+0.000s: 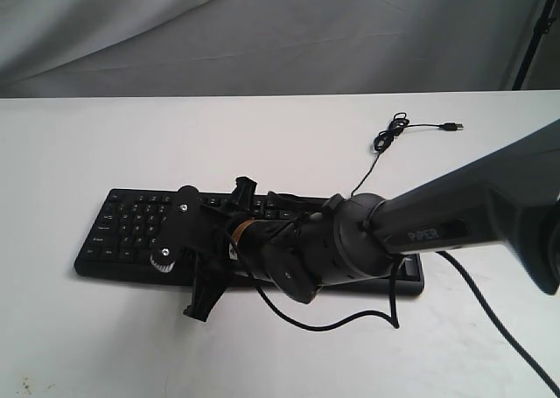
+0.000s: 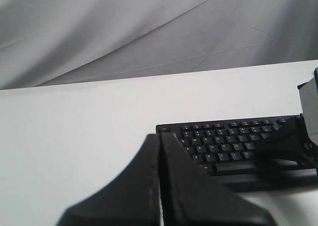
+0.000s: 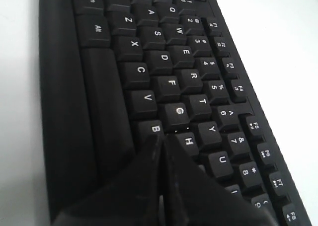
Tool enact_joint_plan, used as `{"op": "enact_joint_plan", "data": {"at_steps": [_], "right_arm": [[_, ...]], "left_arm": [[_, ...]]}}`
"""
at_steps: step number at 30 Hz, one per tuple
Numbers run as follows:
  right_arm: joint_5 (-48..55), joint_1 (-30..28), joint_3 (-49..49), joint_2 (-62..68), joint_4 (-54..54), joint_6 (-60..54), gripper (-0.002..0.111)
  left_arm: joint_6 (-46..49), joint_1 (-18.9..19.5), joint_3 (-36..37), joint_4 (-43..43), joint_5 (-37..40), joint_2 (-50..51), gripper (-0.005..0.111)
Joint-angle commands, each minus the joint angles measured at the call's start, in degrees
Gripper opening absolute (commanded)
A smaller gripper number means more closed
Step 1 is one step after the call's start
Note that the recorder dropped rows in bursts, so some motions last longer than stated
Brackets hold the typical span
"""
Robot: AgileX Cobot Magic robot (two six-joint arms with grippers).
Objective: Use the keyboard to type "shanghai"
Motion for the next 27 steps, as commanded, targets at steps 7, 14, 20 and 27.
{"op": "enact_joint_plan", "data": {"at_steps": [7,14,20,27], "right_arm": [[0.0,-0.6,0.3,0.2,0.4,-0.6,0.000],[-0.7,-0.6,0.3,0.1,0.4,-0.9,0.000],[-0.4,-0.6,-1.3,-0.6,0.4,-1.2,0.000],[5.7,-0.6,-7.2,-0.8,0.4,-1.2,0.000]], "left_arm": [[-0.2,-0.2,0.2,0.3,-0.2,-0.2,0.000],[-0.2,-0.2,0.2,0.3,-0.2,-0.2,0.000],[-0.2,-0.2,0.2,0.3,-0.2,-0.2,0.000],[-0.2,-0.2,0.2,0.3,-0.2,-0.2,0.000]]}}
